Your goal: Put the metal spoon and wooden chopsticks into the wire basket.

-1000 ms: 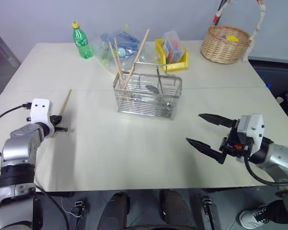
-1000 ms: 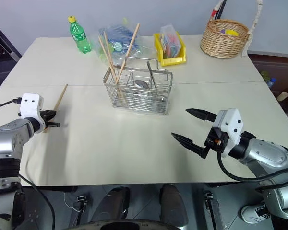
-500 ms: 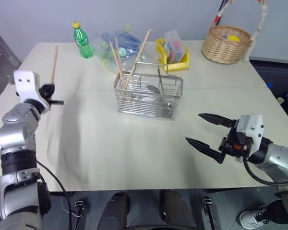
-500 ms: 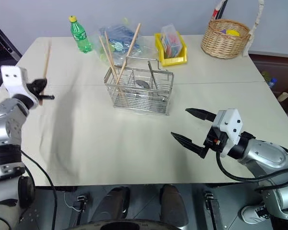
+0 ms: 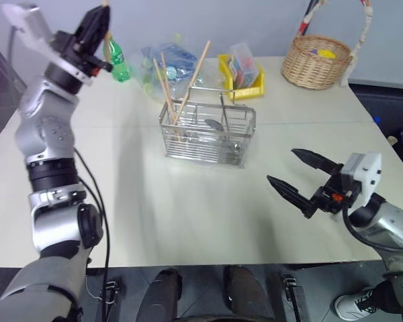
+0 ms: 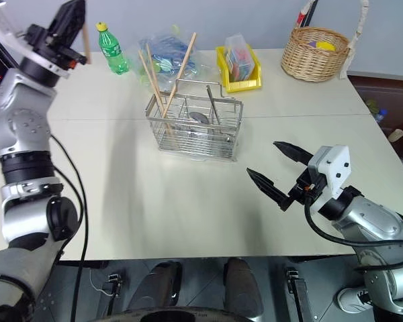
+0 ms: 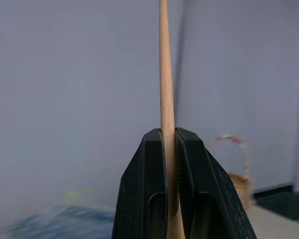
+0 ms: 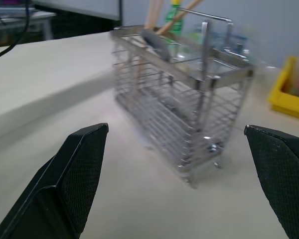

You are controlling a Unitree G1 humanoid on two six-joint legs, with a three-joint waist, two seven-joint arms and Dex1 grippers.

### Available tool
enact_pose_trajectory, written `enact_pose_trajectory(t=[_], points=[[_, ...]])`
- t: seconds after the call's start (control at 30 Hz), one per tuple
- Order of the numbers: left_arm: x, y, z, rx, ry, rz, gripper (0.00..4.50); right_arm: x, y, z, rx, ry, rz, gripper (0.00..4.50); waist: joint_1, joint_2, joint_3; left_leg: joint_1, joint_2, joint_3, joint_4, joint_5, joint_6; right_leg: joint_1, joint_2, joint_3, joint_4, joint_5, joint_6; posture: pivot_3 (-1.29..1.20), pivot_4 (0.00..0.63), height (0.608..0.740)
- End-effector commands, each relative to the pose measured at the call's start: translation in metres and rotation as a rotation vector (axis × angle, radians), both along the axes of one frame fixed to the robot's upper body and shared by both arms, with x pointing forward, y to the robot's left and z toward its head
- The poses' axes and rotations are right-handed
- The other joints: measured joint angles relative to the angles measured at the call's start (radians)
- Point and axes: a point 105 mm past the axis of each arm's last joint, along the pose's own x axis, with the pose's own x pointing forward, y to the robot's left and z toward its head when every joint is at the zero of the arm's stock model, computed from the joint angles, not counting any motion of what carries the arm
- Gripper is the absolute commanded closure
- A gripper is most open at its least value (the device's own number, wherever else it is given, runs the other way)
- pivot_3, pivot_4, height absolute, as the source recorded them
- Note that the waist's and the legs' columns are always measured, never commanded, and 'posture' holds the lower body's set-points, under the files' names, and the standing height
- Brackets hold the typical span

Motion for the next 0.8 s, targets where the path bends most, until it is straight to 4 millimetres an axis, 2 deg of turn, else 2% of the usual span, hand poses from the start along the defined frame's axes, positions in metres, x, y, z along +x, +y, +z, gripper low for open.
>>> enact_pose_trajectory(t=[0.03, 0.13, 0.27, 0.33, 0.5, 0.8], points=[[-0.001, -0.021, 0.013, 0.000, -0.059, -0.100, 4.45, -0.008, 0.005, 0.013, 0.018, -0.057, -0.023, 0.00, -0.002, 0.000, 0.000, 0.000, 0.000, 0.000, 0.000, 0.000, 0.000, 0.000, 0.000, 0.000, 0.000, 0.000, 0.000, 0.00, 0.150, 0.740], [0.009, -0.036, -0.001, -0.012, -0.028, -0.144, 4.45, -0.010, 0.004, 0.017, 0.055, -0.069, -0.067, 0.00, 0.000, 0.000, 0.000, 0.000, 0.000, 0.000, 0.000, 0.000, 0.000, 0.000, 0.000, 0.000, 0.000, 0.000, 0.000, 0.00, 0.150, 0.740], [0.020, -0.044, -0.017, -0.053, -0.005, -0.144, 4.45, -0.001, -0.001, 0.036, 0.190, -0.102, -0.161, 0.00, -0.003, 0.000, 0.000, 0.000, 0.000, 0.000, 0.000, 0.000, 0.000, 0.000, 0.000, 0.000, 0.000, 0.000, 0.000, 0.00, 0.150, 0.740], [0.023, -0.049, -0.025, -0.061, 0.007, -0.146, 4.45, 0.000, 0.001, 0.040, 0.205, -0.108, -0.166, 0.00, -0.001, 0.000, 0.000, 0.000, 0.000, 0.000, 0.000, 0.000, 0.000, 0.000, 0.000, 0.000, 0.000, 0.000, 0.000, 0.00, 0.150, 0.740], [0.023, -0.058, -0.045, -0.068, 0.038, -0.177, 4.45, -0.004, 0.006, 0.038, 0.181, -0.089, -0.154, 0.00, 0.002, 0.000, 0.000, -0.001, 0.000, 0.000, 0.000, 0.000, 0.000, 0.000, 0.000, 0.000, 0.000, 0.000, 0.000, 0.00, 0.150, 0.740], [0.009, -0.076, -0.058, -0.060, 0.052, -0.250, 4.45, -0.007, 0.009, 0.028, 0.153, -0.052, -0.123, 0.00, 0.000, 0.000, 0.000, 0.000, 0.000, 0.000, 0.000, 0.000, 0.001, 0.000, 0.000, 0.000, 0.000, 0.000, 0.000, 0.00, 0.150, 0.740]])
